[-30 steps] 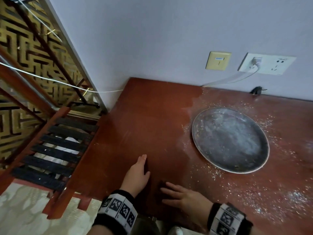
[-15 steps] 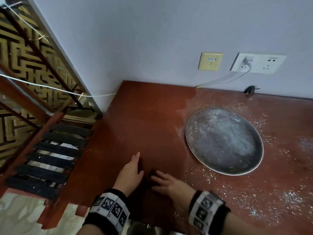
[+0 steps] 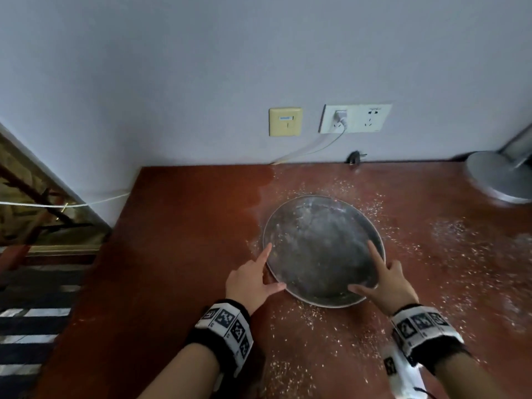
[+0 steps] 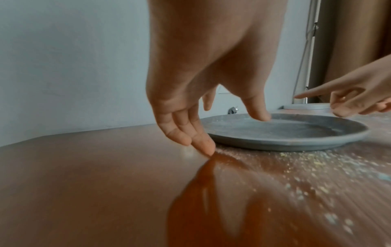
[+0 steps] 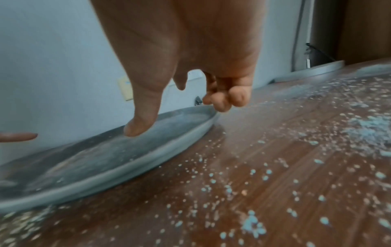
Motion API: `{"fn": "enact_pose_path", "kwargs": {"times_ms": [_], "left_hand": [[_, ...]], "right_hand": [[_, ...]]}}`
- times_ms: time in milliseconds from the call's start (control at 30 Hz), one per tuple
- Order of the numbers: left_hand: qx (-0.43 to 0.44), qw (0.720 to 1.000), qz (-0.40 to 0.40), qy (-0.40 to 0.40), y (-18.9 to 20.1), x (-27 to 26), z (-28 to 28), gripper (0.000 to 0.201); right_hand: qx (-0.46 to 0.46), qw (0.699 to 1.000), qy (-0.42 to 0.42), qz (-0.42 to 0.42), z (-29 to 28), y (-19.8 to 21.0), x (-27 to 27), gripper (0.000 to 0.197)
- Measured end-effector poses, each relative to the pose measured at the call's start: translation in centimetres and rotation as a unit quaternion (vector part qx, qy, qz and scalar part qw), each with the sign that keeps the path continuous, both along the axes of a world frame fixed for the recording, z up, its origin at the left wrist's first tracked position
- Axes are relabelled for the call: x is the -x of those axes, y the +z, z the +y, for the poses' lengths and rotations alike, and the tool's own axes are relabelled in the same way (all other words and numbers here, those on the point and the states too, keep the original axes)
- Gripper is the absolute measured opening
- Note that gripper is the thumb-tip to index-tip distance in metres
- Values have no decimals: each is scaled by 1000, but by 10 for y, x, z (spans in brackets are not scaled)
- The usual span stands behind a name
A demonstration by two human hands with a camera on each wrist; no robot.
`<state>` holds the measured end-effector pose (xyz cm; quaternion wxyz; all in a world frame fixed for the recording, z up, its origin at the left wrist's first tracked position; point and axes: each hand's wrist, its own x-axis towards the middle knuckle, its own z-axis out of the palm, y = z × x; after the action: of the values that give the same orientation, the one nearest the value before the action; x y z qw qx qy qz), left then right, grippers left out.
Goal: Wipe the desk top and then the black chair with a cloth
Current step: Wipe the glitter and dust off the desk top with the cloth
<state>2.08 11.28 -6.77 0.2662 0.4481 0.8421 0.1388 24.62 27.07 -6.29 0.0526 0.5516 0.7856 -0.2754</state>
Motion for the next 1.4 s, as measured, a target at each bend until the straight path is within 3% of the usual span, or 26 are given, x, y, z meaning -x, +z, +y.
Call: {"fn": "enact_pose_path", "kwargs": {"times_ms": [200, 467, 700, 1000, 1133, 1400], "left_hand": [[18, 998, -56, 25, -20, 4, 31, 105], [-10, 989, -140, 38, -32, 37, 33, 114], [-47, 978, -168, 111, -25, 136, 14, 120], [-56, 965, -169, 191, -11, 269, -19, 114], [-45, 962, -165, 212, -19, 294, -31, 112], [-5, 970, -120, 209, -27, 302, -40, 115]], "right_hand": [[41, 998, -48, 7, 21, -13, -4, 122], [86, 994, -30, 62, 21, -2, 17, 116], [59, 993, 41, 93, 28, 25, 128, 116], [65, 986, 130, 86, 29, 5, 286, 113], [84, 983, 153, 65, 25, -11, 322, 113], [83, 981, 172, 31, 25, -26, 332, 113]]}}
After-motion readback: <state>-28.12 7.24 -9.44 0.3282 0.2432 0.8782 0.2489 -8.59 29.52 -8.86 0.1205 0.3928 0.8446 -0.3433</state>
